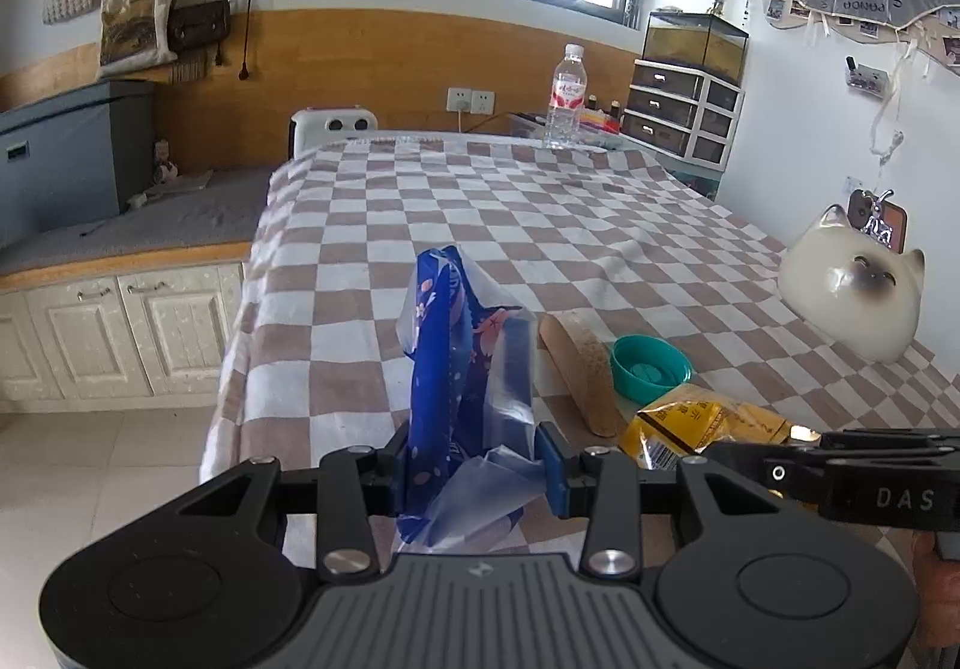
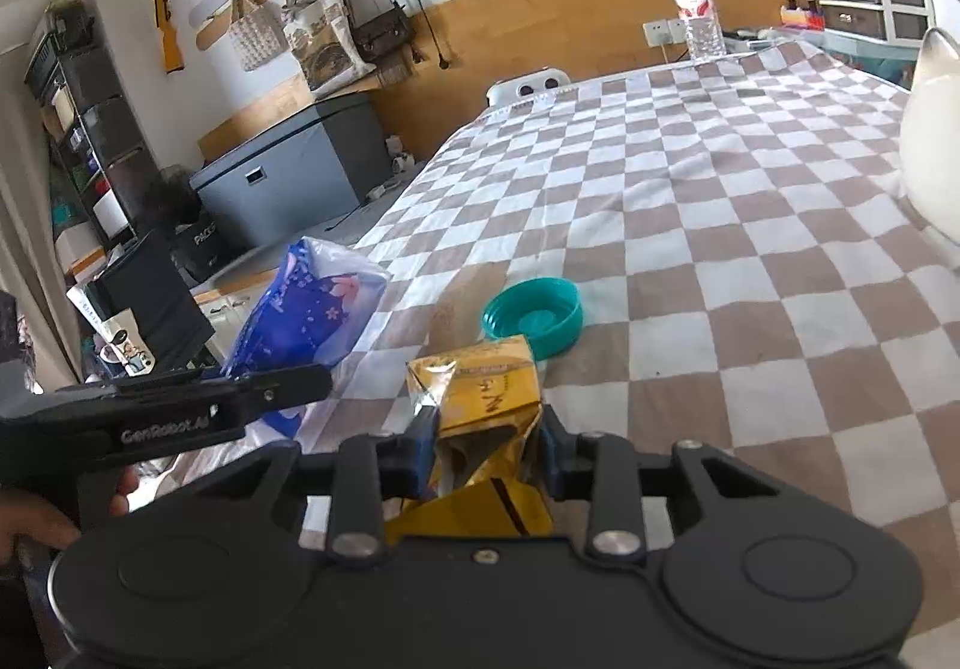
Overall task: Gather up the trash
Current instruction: 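Lift the blue bag and yellow wrapper off the table with both grippers, then carry the blue bag and yellow wrapper over the trash bin with both grippers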
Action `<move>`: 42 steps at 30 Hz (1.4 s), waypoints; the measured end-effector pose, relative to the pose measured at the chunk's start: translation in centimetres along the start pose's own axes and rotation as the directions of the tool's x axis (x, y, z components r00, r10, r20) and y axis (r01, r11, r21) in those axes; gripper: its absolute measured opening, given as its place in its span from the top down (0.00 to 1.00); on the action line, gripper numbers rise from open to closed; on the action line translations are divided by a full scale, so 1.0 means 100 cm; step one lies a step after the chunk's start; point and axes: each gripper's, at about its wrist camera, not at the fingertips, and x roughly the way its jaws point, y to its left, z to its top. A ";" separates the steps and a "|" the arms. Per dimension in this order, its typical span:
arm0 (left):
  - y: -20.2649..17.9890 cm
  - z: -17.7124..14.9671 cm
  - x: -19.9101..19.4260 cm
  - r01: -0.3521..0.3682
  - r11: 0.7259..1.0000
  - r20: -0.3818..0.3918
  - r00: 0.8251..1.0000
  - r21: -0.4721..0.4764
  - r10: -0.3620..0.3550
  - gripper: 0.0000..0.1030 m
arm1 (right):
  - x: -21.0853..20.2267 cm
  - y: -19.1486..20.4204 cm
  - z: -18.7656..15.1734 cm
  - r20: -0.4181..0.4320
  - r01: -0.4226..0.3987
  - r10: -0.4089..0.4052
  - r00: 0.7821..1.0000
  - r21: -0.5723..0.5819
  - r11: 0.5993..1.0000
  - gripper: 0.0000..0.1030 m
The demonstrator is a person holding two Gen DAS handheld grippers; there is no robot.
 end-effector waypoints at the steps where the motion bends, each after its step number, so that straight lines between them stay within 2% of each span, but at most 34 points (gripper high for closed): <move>1: 0.000 -0.001 -0.003 -0.001 1.000 0.005 1.000 0.000 0.001 0.59 | -0.002 0.000 -0.001 0.007 0.010 -0.010 1.000 0.002 1.000 0.67; 4: 0.000 -0.002 -0.013 0.005 1.000 0.017 1.000 -0.004 -0.005 0.59 | -0.007 0.007 -0.005 0.046 0.062 -0.062 0.997 0.010 0.998 0.67; 9: 0.000 -0.007 -0.033 -0.007 1.000 0.047 0.999 0.029 0.006 0.59 | -0.020 0.023 -0.015 0.104 0.088 -0.089 0.991 0.007 0.996 0.67; 17: 0.004 -0.016 -0.064 -0.024 0.998 0.077 0.997 0.066 0.018 0.59 | -0.046 0.041 -0.030 0.203 0.157 -0.161 0.966 0.033 0.987 0.67; 25: 0.015 -0.024 -0.096 -0.024 0.998 0.106 0.994 0.065 0.017 0.59 | -0.074 0.074 -0.043 0.237 0.230 -0.220 0.946 -0.018 0.973 0.67; 32: 0.031 -0.034 -0.124 -0.007 0.999 0.126 0.992 0.042 0.001 0.59 | -0.094 0.108 -0.053 0.251 0.254 -0.234 0.939 -0.051 0.966 0.67; 42: 0.081 -0.052 -0.168 -0.025 1.000 0.149 0.989 -0.005 0.025 0.59 | -0.097 0.167 -0.067 0.249 0.275 -0.246 0.937 -0.091 0.957 0.67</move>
